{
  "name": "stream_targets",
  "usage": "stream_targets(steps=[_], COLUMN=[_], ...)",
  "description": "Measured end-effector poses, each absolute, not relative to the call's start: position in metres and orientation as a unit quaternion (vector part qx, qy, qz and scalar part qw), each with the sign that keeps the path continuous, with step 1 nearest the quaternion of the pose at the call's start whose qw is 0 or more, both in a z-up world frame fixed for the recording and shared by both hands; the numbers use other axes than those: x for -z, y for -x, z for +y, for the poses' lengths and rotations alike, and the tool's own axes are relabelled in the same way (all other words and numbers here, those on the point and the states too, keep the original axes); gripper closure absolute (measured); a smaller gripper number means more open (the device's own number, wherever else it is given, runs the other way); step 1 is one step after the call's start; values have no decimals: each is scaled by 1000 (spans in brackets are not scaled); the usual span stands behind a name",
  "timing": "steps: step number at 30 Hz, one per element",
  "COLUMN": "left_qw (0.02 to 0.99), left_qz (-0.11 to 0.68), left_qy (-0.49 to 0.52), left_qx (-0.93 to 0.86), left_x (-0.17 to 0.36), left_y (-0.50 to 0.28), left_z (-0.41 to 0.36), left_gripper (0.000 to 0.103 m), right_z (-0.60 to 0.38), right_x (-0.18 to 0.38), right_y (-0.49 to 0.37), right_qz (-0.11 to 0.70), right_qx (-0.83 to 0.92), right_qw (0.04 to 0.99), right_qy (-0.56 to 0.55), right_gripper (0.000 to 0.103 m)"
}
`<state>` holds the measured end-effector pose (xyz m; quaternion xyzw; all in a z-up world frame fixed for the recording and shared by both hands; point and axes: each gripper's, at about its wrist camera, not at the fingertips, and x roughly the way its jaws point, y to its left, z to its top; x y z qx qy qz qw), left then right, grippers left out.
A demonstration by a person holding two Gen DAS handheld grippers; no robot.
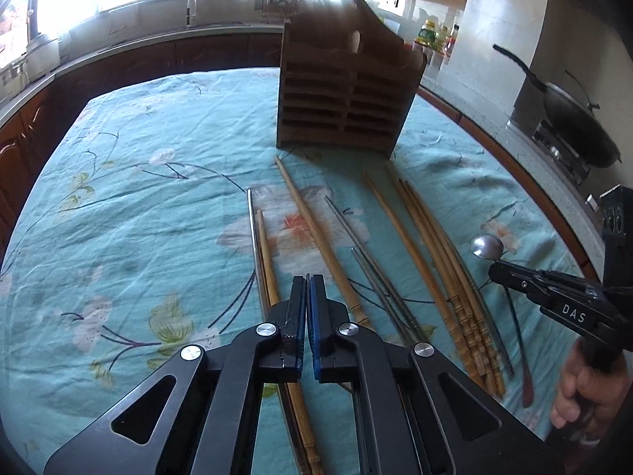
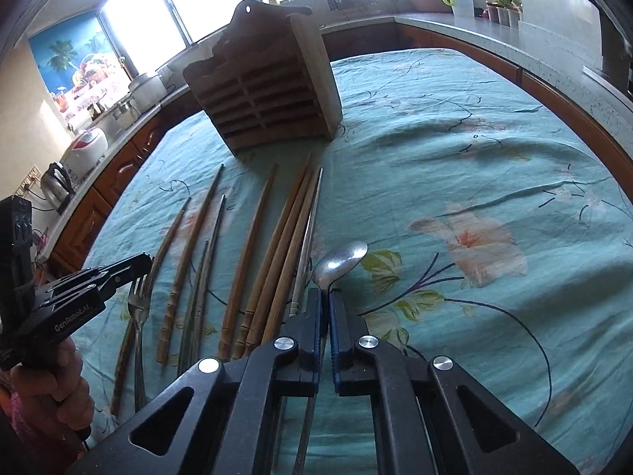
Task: Organize utensils
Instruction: 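Grasp the steel fork with the left gripper while the right gripper grasps the steel spoon, then lift the fork with the left gripper while the right gripper carries the spoon into the wooden caddy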
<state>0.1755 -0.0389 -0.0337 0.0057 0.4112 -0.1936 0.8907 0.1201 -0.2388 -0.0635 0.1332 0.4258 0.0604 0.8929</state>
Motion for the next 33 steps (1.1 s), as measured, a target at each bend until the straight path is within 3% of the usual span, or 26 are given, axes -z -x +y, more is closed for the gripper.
stream_targets(steps=[18, 33], left_qw=[934, 961], left_qz=[310, 234], left_qy=[41, 47], left_qx=[171, 143], left_x=[-49, -113], left_y=[-164, -212], left_z=[-6, -8], left_gripper=[101, 102], right_z=[-249, -258], right_x=[-20, -77], right_y=[-118, -160], right_qz=[328, 256], right_qx=[-87, -77], right_qw=[928, 954], right_qy=[-155, -133], right_gripper=[101, 101])
